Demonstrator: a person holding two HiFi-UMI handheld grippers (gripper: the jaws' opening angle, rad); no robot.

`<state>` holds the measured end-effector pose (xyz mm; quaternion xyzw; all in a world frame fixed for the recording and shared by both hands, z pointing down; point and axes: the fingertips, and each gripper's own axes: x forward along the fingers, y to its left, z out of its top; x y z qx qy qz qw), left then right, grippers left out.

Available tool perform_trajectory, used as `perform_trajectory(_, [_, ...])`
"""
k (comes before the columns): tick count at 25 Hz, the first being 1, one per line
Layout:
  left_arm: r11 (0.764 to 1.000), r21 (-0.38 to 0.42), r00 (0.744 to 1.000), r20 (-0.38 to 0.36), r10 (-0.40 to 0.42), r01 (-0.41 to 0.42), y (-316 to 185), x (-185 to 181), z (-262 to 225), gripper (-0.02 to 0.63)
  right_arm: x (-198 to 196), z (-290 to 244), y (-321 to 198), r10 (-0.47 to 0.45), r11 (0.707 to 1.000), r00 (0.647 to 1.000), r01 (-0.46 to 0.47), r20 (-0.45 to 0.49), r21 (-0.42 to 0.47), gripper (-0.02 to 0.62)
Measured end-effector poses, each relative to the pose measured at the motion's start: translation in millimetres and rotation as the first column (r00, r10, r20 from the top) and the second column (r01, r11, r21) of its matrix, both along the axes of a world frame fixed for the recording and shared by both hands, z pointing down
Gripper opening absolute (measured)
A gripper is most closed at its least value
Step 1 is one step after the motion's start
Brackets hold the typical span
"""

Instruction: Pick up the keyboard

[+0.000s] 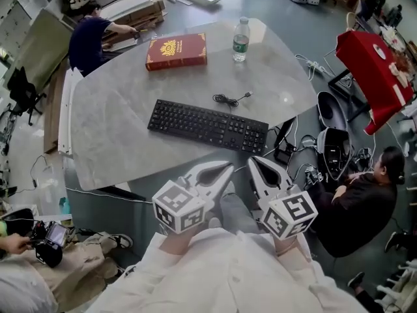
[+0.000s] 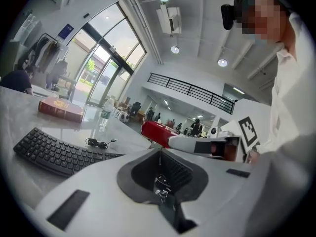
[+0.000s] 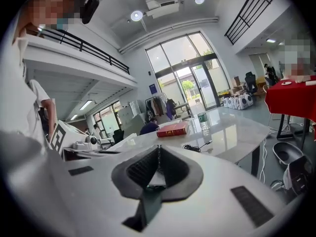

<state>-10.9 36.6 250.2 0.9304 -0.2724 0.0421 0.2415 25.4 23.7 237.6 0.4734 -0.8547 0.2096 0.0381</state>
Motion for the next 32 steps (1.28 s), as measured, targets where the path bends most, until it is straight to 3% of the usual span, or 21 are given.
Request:
perform_trajectory(11, [0.995, -0.006, 0.995, 0.022, -0.098, 0.098, -80, 5, -2, 0.018, 18, 5, -78, -0.096, 0.995, 0.995, 0.095, -0.024, -0.020, 0.032])
perform_trajectory(19, [0.987, 0.001, 0.986, 0.034, -0.163, 0.163, -114, 8, 1, 0.017, 37, -3, -105, -0.147, 0.988, 0.987, 0.150, -0.064, 0.041, 0.032])
perform_trajectory(32, [0.995, -0.014, 0.995, 0.041, -0.095, 0.095, -131, 16, -2, 0.018, 36, 2, -124, -0.112, 0.994, 0.993, 0.112, -0.041, 0.002, 0.032])
